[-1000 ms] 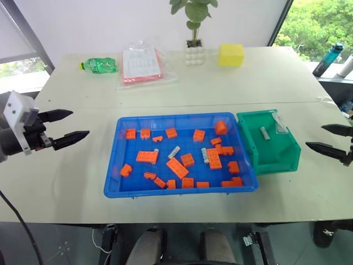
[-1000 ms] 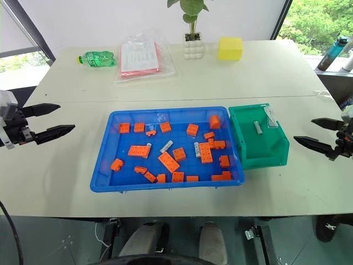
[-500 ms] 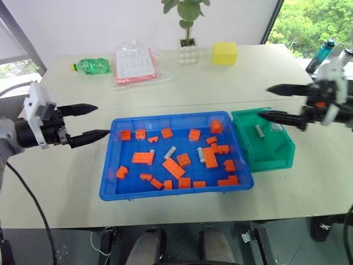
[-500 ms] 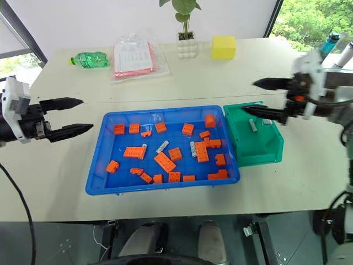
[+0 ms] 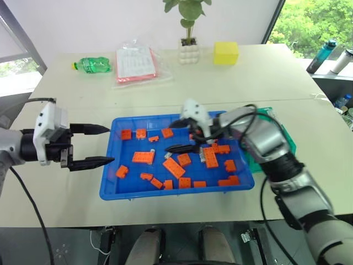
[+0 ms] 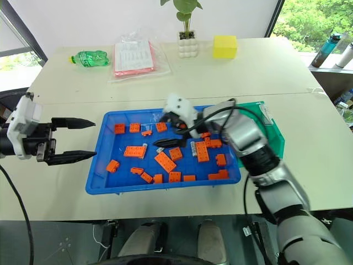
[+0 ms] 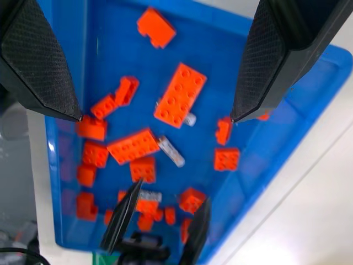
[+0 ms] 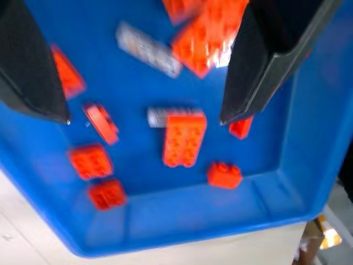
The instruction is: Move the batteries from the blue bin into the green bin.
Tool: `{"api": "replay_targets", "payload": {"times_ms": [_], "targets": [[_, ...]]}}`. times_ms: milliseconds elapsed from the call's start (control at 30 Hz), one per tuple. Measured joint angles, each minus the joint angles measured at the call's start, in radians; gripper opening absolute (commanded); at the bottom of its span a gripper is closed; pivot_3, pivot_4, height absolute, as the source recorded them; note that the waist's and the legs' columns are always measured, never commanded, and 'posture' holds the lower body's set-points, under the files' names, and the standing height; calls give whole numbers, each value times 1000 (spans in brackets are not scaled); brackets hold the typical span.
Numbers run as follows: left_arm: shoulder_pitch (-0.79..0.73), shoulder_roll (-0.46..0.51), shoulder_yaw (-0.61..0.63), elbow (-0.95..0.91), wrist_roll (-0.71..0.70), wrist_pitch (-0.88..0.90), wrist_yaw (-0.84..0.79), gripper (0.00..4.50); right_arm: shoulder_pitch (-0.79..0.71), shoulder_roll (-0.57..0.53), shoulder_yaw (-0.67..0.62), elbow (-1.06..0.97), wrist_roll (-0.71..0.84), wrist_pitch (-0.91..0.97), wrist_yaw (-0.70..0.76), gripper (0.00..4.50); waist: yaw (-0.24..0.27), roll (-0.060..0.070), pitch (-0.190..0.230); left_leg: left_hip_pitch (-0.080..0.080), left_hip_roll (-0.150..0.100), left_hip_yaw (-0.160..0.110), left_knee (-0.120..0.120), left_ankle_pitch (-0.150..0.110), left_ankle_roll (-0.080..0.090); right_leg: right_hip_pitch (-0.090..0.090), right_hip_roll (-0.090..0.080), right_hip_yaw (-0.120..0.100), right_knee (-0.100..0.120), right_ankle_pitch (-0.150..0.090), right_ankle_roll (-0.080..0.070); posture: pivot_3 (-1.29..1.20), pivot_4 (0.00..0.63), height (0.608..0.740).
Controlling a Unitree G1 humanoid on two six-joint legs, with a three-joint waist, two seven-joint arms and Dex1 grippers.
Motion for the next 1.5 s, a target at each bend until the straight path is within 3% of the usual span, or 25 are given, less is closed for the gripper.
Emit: {"api": "replay_targets", "payload": {"times_ms": [233,667,767,900,933,1200,1400,1500], "targets": [[13,0,-2,-1,28,-76,-33,4500,-10,135,86,141,-103,-64,-25,4392,-4,0,0,0,0,-1,0,0,0,0,0,-1,1,0,0,0,150,726],[-17,0,-11,-32,15,-31,-2,4500,1,220,123,266,-203,-167,-20,4392,-29,0,0,0,0,-2,-2,1,-1,-3,1,-1,4,0,0,0,150,726],[-18,0,-11,-34,15,-26,6,4500,3,235,124,295,-217,-182,-24,3579,-29,0,0,0,0,-2,-1,1,-1,-3,1,-1,4,0,0,0,150,726],[-18,0,-11,-38,15,-16,11,4500,4,254,117,300,-215,-177,-12,1533,-27,0,0,0,0,-2,-1,1,-1,-4,1,-1,4,0,0,0,150,726],[-18,0,-11,-38,16,-16,12,4500,4,254,117,300,-215,-177,-10,1285,-27,0,0,0,0,-2,-1,1,-1,-4,1,-1,4,0,0,0,150,726],[-29,0,-12,-38,17,-18,17,4500,1,282,115,311,-221,-183,-10,1285,-28,0,0,0,0,-2,-1,1,-1,-7,1,-1,5,0,0,0,150,726],[-38,-6,-22,-38,18,-18,34,4500,-61,401,109,459,-253,-280,-68,1285,-38,-1,0,0,0,-2,-2,1,-2,-10,1,-1,9,0,0,0,150,726],[-38,-8,-28,-42,18,-18,42,4500,-128,449,76,592,-273,-344,-115,2726,-40,-1,0,0,0,-3,-1,1,-2,-10,1,-1,12,0,0,0,150,726]]}}
